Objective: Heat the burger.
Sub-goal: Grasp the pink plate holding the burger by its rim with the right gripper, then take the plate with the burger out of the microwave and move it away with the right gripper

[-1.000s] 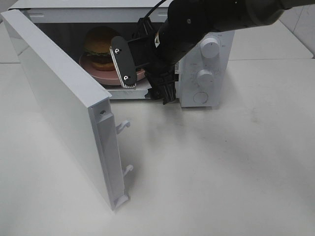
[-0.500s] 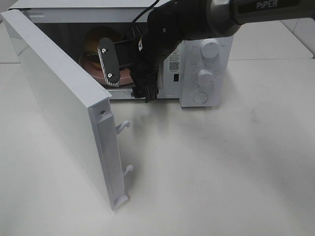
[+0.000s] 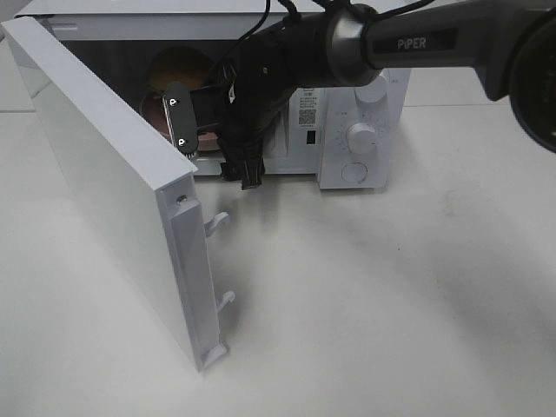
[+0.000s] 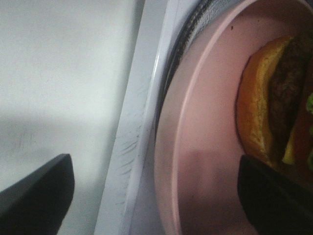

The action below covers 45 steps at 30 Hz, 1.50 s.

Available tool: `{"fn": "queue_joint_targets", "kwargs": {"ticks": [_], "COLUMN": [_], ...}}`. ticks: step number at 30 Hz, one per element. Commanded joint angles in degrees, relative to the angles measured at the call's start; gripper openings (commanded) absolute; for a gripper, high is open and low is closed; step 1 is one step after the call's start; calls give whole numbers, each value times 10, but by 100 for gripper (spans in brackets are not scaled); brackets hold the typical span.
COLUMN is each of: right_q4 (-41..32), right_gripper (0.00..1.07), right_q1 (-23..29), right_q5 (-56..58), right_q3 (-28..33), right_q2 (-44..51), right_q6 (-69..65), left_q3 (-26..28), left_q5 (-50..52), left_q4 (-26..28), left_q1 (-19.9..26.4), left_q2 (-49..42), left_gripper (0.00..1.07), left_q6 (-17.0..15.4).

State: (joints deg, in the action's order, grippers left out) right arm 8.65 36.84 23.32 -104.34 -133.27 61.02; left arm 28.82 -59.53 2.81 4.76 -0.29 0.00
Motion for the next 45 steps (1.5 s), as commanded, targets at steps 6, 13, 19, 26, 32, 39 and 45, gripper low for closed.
{"fn": "queue_joint_targets", "kwargs": {"ticks": [6, 13, 19, 26, 32, 39, 45], "right_q4": [-13, -20, -21, -30, -33, -33, -65], "right_gripper": [86, 74, 46, 0, 0, 0, 0], "right_q1": [2, 0, -5, -5, -5, -5, -5], "right_q5": [26, 30, 29, 29, 48, 77, 97], "right_q3": [-61, -74, -74, -74, -74, -70, -70], "right_q2": [-40, -57, -59, -55, -54, -37, -20], "right_q6": [-11, -11, -11, -11, -10, 18, 63], "left_q3": [-2, -2, -2, -2, -2, -2, -2], "left_q5": [1, 1, 1, 1, 1, 1, 1], "left_q4": [2, 2, 2, 2, 2, 2, 2], "left_q1": [-2, -2, -2, -2, -2, -2, -2], "left_q2": [-11, -11, -11, -11, -11, -11, -11], "left_gripper": [87, 87, 87, 87, 87, 87, 87], "left_q6": [0, 0, 0, 0, 0, 0, 0]}}
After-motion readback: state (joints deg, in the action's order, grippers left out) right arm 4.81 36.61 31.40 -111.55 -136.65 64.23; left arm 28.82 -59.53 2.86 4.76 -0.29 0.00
